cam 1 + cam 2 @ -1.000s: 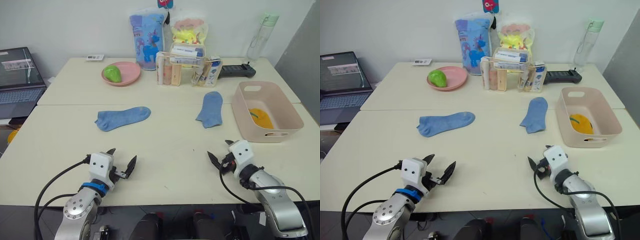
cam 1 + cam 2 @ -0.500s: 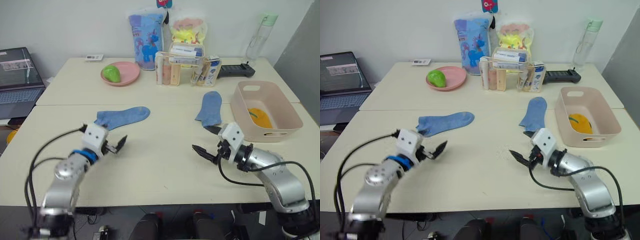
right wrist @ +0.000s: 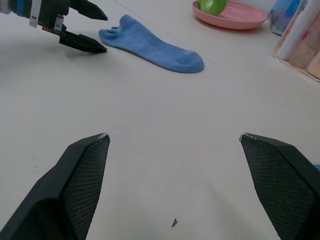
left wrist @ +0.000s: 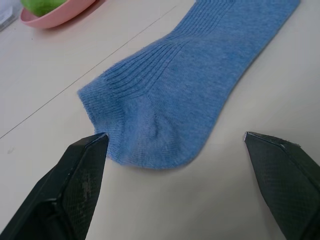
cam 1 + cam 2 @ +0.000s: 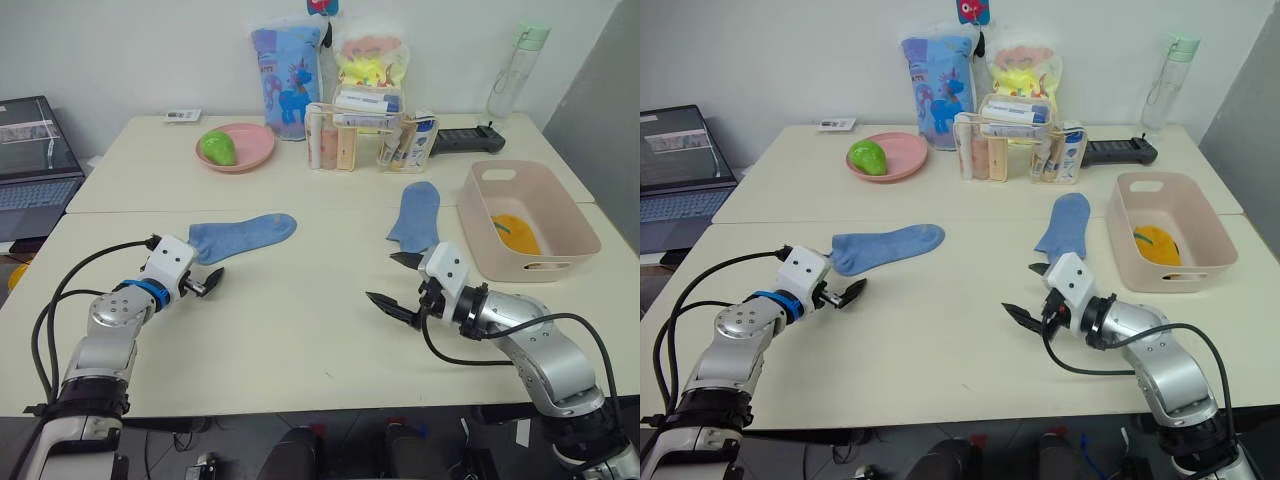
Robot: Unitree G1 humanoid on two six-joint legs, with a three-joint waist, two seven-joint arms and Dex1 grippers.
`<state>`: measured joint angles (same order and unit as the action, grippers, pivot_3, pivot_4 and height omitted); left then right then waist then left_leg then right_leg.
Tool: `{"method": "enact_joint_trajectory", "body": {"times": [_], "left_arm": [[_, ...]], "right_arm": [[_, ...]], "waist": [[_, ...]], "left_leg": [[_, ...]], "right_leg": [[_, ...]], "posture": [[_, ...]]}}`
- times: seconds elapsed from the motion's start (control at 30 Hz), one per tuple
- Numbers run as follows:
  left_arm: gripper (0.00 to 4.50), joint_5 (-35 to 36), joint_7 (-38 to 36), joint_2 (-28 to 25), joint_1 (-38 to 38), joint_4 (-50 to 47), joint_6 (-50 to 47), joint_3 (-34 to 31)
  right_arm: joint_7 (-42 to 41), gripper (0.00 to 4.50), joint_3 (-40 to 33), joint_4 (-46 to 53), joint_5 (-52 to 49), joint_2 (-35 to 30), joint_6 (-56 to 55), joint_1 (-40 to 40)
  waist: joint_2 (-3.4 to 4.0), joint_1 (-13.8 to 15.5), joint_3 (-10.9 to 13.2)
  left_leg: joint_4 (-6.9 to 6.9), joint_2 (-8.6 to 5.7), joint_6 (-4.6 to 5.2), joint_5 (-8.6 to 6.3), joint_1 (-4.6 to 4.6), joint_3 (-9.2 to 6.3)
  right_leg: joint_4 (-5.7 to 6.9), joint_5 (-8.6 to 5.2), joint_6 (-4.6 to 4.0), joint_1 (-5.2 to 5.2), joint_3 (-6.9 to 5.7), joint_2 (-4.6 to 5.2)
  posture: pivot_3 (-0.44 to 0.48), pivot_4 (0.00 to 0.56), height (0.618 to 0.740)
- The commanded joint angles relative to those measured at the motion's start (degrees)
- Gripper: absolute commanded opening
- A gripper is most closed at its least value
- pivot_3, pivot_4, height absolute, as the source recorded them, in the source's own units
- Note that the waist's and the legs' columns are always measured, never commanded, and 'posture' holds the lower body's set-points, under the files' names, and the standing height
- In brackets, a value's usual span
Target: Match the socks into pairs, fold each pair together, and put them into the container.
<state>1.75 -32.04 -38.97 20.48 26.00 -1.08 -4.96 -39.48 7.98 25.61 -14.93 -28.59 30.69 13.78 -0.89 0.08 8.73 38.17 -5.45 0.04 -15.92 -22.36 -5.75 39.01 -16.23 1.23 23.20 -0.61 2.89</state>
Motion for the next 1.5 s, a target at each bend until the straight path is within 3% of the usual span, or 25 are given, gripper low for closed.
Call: {"method": "enact_joint_trajectory", "body": {"times": [0.03, 0.4, 0.63, 0.83, 0.97, 1.17, 1.3, 1.4, 1.5], "left_arm": [[3.65, -1.6, 0.2, 0.6, 2.1, 4.2, 2.0, 1.1], [0.04, 0.3, -1.7, 1.2, 5.1, 9.1, 2.7, 0.7], [0.04, 1.6, -5.5, 0.6, 3.6, 5.5, -0.8, 1.4], [0.04, 12.1, -17.2, -1.5, -7.1, -25.6, -21.6, 5.0], [0.04, 17.9, -15.8, 0.7, -10.3, -40.4, -34.8, 7.1], [0.04, 23.8, -10.0, 8.5, -9.2, -50.3, -48.3, 11.4], [0.04, 27.0, -11.8, 8.4, -9.4, -53.5, -50.9, 12.5], [0.62, 29.3, -13.6, 7.0, -9.5, -53.9, -51.5, 11.8], [1.59, 31.3, -14.6, 5.3, -9.3, -53.9, -52.3, 10.5]], "right_arm": [[0.0, 4.50, -1.1, 3.0, -1.5, -0.1, 0.0, 1.2], [1.7, 4.50, -1.3, 3.0, -1.2, -0.2, -0.2, 1.1], [2.3, 4.50, -1.0, 2.7, -1.3, -0.2, -0.2, 1.4], [2.6, 4.50, -0.6, 0.8, -0.7, 0.2, -1.3, 2.6], [2.8, 4.50, -0.4, -0.2, -0.3, 0.8, -1.8, 3.0], [3.3, 4.50, 0.1, -1.6, 0.8, 2.0, -2.6, 3.7], [3.8, 4.50, 0.1, -2.2, 1.3, 2.4, -3.1, 3.8], [3.6, 4.50, 0.2, -2.5, 1.6, 2.3, -3.4, 3.5], [3.4, 4.50, 0.2, -2.9, 2.0, 2.2, -3.5, 3.6]], "waist": [[-0.01, 0.0, 0.0], [-0.01, -0.2, 0.0], [-0.01, -0.2, 0.0], [0.00, -0.3, 0.0], [-0.01, -0.1, 0.0], [-0.01, -0.2, 0.0], [0.00, -0.2, 0.0], [0.00, -0.2, 0.0], [0.00, -0.2, 0.0]], "left_leg": [[0.01, 0.00, 0.00, 0.00, 0.00, 0.00], [0.00, 0.01, -0.01, 0.00, 0.00, 0.00], [0.00, 0.00, -0.01, 0.00, 0.00, -0.01], [-0.02, 0.00, 0.00, 0.00, -0.03, 0.03], [0.01, 0.01, 0.01, 0.00, -0.06, 0.01], [0.00, 0.02, 0.01, 0.00, -0.02, 0.03], [0.00, 0.04, 0.00, 0.01, -0.02, 0.03], [-0.01, 0.04, -0.01, 0.01, -0.01, 0.03], [-0.01, 0.04, -0.01, 0.01, -0.01, 0.03]], "right_leg": [[0.00, 0.00, 0.00, 0.00, 0.00, 0.00], [0.03, 0.00, 0.00, 0.03, 0.01, -0.01], [0.02, 0.00, 0.00, 0.03, 0.01, -0.01], [-0.05, 0.00, 0.00, 0.03, 0.08, 0.01], [-0.04, 0.00, 0.00, 0.00, 0.06, 0.01], [0.01, 0.00, 0.00, 0.00, 0.05, -0.01], [0.01, 0.00, 0.00, 0.01, 0.06, -0.02], [0.01, -0.01, -0.01, 0.01, 0.06, -0.03], [0.00, -0.01, -0.01, 0.00, 0.05, -0.02]], "posture": [[0.000, 0.150, 0.740], [0.000, 0.150, 0.740], [0.000, 0.150, 0.740], [0.000, 0.150, 0.740], [0.000, 0.150, 0.740], [0.000, 0.150, 0.740], [0.000, 0.150, 0.740], [0.000, 0.150, 0.740], [0.000, 0.150, 0.740]]}}
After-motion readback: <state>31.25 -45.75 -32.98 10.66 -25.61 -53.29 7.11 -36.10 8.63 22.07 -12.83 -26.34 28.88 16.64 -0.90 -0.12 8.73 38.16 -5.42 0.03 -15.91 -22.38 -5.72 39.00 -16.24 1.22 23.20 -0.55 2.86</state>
